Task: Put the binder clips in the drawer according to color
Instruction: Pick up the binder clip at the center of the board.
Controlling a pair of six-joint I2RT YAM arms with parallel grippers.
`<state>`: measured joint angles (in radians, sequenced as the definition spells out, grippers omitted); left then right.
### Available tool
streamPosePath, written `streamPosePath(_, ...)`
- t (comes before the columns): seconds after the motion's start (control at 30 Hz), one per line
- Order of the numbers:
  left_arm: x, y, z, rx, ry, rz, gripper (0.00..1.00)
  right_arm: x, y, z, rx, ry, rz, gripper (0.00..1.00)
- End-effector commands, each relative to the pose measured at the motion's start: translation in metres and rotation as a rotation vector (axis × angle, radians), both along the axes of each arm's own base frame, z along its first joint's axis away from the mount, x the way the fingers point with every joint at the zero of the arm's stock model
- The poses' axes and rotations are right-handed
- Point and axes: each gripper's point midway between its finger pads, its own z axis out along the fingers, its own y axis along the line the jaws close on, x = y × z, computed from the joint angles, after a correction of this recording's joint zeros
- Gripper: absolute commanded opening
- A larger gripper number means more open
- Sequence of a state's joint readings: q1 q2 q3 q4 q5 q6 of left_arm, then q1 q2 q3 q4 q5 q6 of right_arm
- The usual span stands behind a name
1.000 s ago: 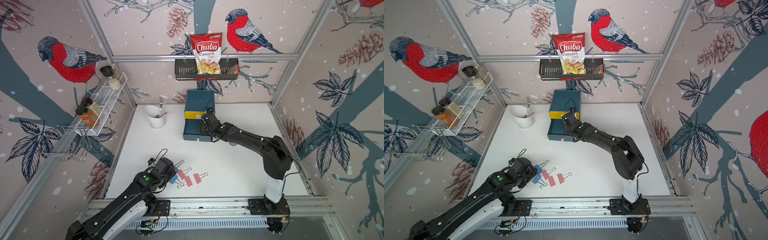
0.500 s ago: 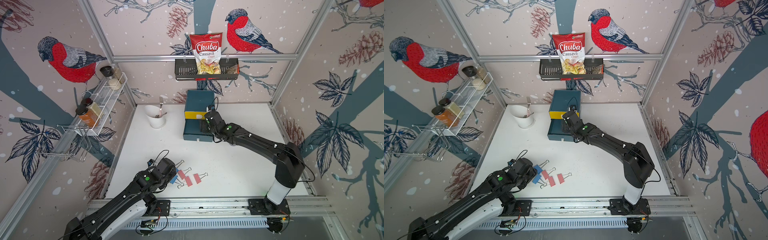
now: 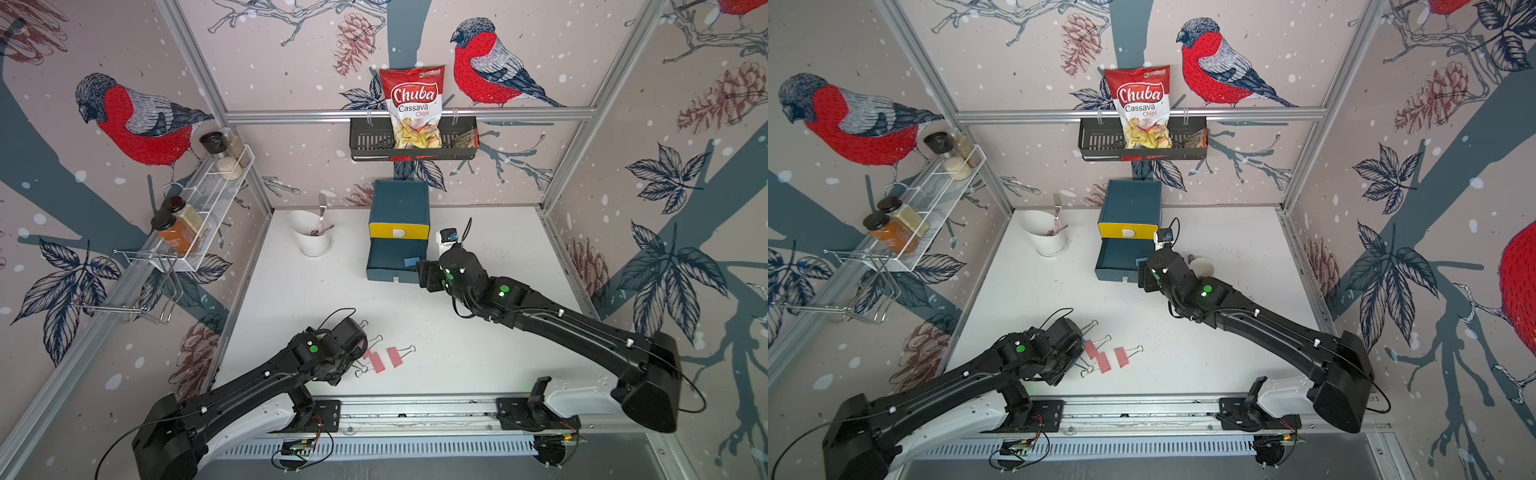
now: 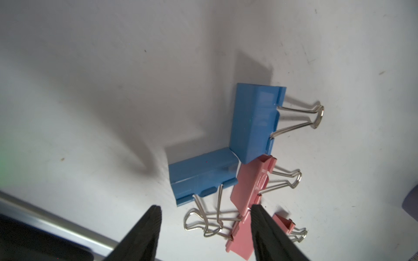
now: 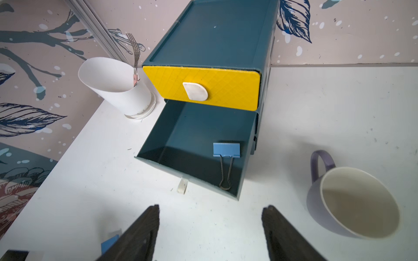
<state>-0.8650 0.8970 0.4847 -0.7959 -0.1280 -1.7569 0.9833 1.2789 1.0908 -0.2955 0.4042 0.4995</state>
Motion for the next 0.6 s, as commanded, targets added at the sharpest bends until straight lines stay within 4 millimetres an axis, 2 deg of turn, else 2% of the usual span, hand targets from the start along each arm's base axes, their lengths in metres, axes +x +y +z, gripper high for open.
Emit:
streamPosePath(0.0, -0.003, 0.003, -0.004, 0.018, 0.028, 0.050, 0.67, -0.013, -0.012, 0.005, 0.032, -0.003, -0.022, 0.76)
streamPosePath(0.13, 0.005, -0.002, -0.006, 0.015, 0.003, 0.043, 0.68, -0.028, -0.016, 0.000, 0.043, 0.008, -0.007, 0.77)
streamPosePath(0.3, 0.011, -0.003, -0.010, 0.044, 0.000, 0.058, 0.72, -0.041, -0.012, -0.016, 0.033, 0.040, 0.018, 0.77)
streamPosePath(0.33, 0.012, -0.004, -0.012, 0.043, 0.000, 0.058, 0.77, -0.043, -0.012, -0.019, 0.031, 0.046, 0.020, 0.77)
streamPosePath(0.37, 0.011, -0.004, -0.014, 0.047, 0.008, 0.058, 0.78, -0.046, -0.012, -0.022, 0.031, 0.053, 0.022, 0.77)
streamPosePath(0.57, 0.013, 0.000, -0.020, 0.083, 0.011, 0.070, 0.77, -0.053, -0.014, -0.027, 0.042, 0.063, 0.029, 0.77)
